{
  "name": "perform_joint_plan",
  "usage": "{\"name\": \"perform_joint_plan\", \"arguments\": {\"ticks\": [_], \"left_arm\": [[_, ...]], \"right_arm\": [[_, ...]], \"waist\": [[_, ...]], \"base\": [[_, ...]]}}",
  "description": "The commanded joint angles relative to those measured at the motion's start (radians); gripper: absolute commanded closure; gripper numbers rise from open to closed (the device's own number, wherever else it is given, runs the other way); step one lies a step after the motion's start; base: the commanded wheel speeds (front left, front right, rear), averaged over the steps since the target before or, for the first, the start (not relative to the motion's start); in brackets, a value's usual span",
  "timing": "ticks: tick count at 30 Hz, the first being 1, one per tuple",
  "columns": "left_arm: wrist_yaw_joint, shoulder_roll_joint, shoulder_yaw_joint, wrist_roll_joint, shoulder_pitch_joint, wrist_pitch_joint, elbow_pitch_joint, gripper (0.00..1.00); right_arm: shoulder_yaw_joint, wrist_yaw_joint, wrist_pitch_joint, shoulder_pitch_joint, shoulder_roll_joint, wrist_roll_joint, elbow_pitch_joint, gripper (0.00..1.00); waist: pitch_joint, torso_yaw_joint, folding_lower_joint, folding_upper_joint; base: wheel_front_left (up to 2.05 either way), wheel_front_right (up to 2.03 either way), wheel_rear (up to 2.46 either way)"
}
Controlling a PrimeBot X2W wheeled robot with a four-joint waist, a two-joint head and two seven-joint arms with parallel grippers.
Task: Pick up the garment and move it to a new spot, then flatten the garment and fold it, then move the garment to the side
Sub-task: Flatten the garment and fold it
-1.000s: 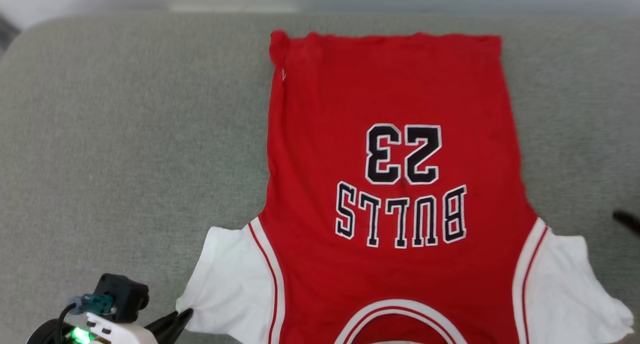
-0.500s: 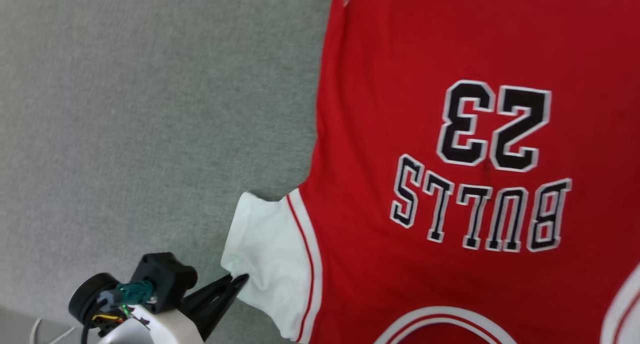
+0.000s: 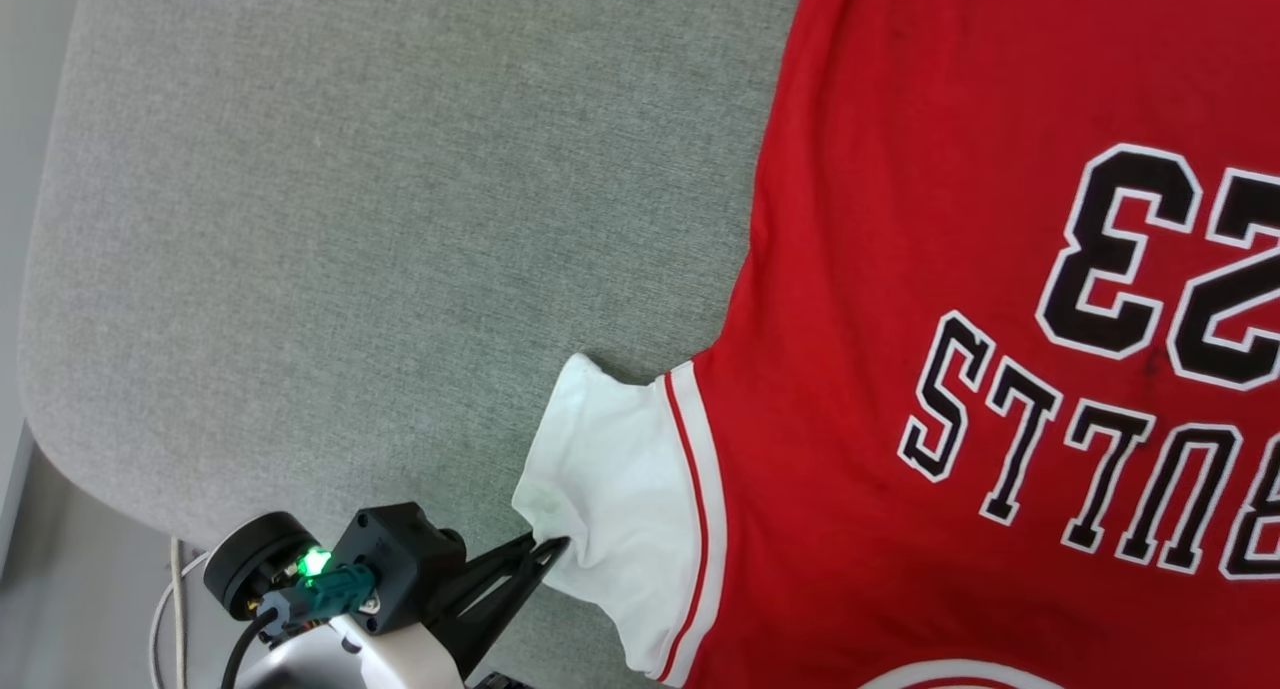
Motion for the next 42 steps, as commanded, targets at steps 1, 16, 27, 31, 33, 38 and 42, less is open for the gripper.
{"name": "perform_joint_plan", "arguments": {"ticks": [1, 16, 27, 31, 33, 38, 42], "left_arm": [[-0.003, -0.004, 0.002, 0.009, -0.017, -0.003, 0.005, 1.00], [-0.018, -0.023, -0.007, -0.005, -0.042, -0.024, 0.063, 1.00], [0.004, -0.004, 0.036, -0.064, 0.011, -0.042, 0.119, 1.00], [0.020, 0.015, 0.049, -0.071, 0.036, -0.039, 0.139, 1.00], [0.030, 0.021, 0.056, -0.077, 0.050, -0.042, 0.145, 1.00], [0.051, 0.024, 0.076, -0.107, 0.082, -0.047, 0.160, 1.00], [0.075, 0.026, 0.086, -0.117, 0.110, -0.055, 0.172, 1.00]], "right_arm": [[-0.001, 0.000, 0.007, -0.004, -0.005, -0.010, 0.011, 0.00], [-0.012, 0.000, 0.013, 0.138, -0.001, -0.015, 0.056, 1.00], [0.005, 0.000, -0.034, 0.302, 0.011, 0.051, 0.027, 1.00], [0.012, 0.000, -0.054, 0.368, 0.020, 0.080, 0.018, 1.00], [0.021, 0.000, -0.064, 0.418, 0.015, 0.100, 0.009, 1.00], [0.020, 0.000, -0.097, 0.544, 0.021, 0.152, -0.034, 1.00], [0.035, 0.000, -0.109, 0.663, 0.026, 0.195, -0.091, 1.00]], "waist": [[0.015, 0.016, -0.0002, 0.0000], [-0.034, 0.007, -0.0002, 0.0000], [-0.206, -0.119, -0.0002, 0.0000], [-0.261, -0.162, -0.0002, 0.0000], [-0.297, -0.188, -0.0002, 0.0000], [-0.370, -0.251, -0.0002, 0.0000], [-0.423, -0.304, -0.0002, 0.0000]], "base": [[0.00, 0.00, 0.00], [0.00, 0.00, 0.00], [0.00, 0.00, 0.00], [0.00, 0.00, 0.00], [0.00, 0.00, 0.00], [0.00, 0.00, 0.00], [0.00, 0.00, 0.00]]}}
